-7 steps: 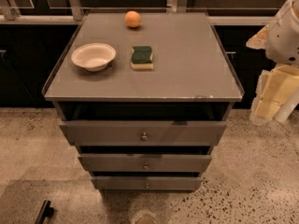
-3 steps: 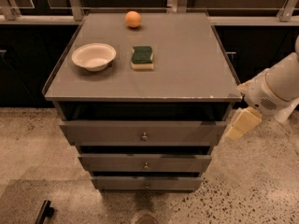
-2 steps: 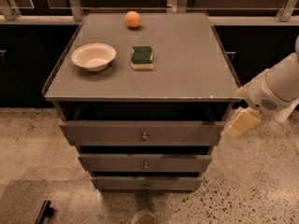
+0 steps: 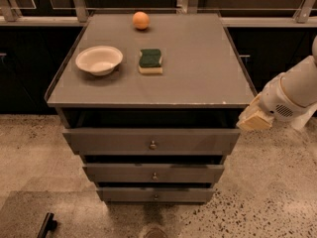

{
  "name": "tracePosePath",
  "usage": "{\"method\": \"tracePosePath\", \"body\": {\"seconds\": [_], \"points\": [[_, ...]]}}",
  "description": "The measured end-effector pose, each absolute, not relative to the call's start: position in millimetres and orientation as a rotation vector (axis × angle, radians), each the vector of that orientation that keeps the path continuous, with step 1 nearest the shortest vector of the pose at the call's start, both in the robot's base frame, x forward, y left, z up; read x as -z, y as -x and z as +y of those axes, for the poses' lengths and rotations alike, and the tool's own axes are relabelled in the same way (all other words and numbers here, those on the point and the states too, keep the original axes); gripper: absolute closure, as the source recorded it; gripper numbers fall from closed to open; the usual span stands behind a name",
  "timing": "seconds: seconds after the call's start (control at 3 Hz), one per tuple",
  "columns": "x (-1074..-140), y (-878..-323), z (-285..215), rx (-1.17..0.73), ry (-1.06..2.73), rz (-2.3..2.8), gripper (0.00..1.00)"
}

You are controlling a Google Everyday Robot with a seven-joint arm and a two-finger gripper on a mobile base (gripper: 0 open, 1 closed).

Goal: Open top drawer

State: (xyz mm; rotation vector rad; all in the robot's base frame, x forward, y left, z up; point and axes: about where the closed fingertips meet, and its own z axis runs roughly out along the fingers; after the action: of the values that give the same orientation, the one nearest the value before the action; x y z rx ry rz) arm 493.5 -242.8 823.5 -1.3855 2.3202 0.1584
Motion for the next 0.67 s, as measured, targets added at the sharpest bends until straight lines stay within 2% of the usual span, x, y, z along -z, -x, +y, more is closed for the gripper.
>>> {"method": "tracePosePath", "body": {"seconds": [0.33,0.67], "points": [[-823.5,-493.5,-242.8,-0.158,1.385,2.32,0.89],[-811.3,-486.1,-241.8,-0.135,1.339,2.309,1.0]]}}
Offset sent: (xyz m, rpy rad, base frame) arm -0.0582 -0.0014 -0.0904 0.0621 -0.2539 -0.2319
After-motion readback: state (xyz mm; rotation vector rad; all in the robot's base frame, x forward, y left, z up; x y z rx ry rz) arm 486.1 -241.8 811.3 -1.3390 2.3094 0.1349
